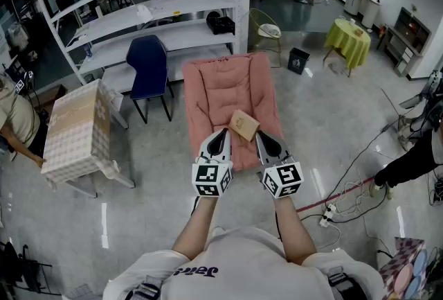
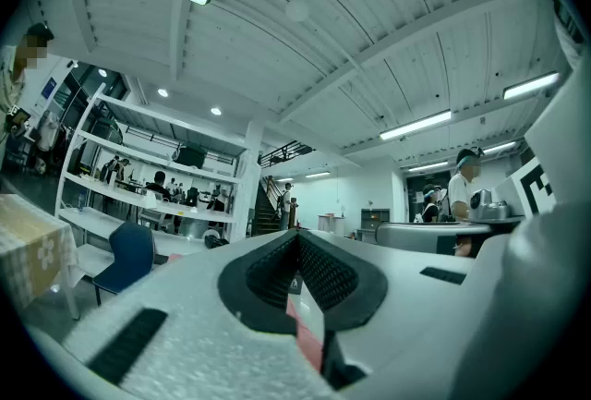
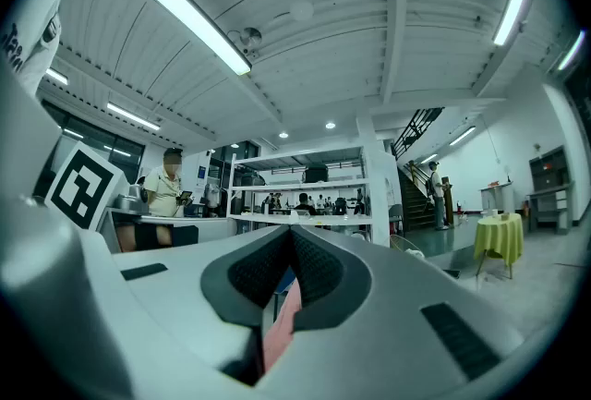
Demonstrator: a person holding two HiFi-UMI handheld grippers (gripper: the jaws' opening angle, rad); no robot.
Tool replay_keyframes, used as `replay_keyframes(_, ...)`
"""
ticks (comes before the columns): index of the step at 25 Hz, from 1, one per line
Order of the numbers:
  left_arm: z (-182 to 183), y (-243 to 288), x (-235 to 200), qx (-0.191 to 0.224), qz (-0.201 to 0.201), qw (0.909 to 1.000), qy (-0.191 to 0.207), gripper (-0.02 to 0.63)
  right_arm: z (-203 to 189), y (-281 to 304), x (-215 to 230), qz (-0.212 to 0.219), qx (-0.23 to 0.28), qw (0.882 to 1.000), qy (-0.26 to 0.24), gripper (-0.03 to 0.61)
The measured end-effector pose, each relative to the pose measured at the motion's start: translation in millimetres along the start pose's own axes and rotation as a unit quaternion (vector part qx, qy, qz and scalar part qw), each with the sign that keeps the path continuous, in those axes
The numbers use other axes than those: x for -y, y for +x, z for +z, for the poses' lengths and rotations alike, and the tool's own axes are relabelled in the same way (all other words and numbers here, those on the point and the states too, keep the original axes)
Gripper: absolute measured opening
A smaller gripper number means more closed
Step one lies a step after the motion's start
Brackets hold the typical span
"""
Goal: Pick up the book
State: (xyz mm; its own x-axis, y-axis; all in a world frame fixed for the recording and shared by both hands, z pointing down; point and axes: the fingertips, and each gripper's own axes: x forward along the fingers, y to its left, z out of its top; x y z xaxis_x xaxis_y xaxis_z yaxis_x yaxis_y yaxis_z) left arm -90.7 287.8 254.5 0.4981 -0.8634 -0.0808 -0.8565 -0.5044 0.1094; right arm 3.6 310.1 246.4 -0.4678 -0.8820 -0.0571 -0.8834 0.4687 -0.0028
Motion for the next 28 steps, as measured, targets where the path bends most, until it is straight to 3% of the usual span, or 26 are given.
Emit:
replay_keyframes(8, 5.0, -27.9, -33.3, 0.014, -0.008, 0.9998, -0.012, 0.015, 6.2, 20.6, -36.7, -0.017, -0.001, 0.999, -0.031, 0.012)
replay_keyframes(15, -16.7, -49.0, -39.5, -0.006, -0.022, 0.9985, -0.050, 0.015, -18.2, 7.8, -59.9, -0.047, -0.042, 0.998, -0.029, 0.012)
replay_keyframes(20, -16.4, -38.7, -34.3, -0.006, -0.035, 0.9983, -0.047, 0.015, -23.7, 14.3, -48.9, -0.066, -0.053, 0.996, -0.009, 0.014)
replay_keyframes(28, -25.7, 9.8, -41.3, -0.009, -0.004, 0.9988, -0.048, 0.015, -39.6, 37.7, 1.5, -0.059, -0.064, 0.996, 0.012, 0.014)
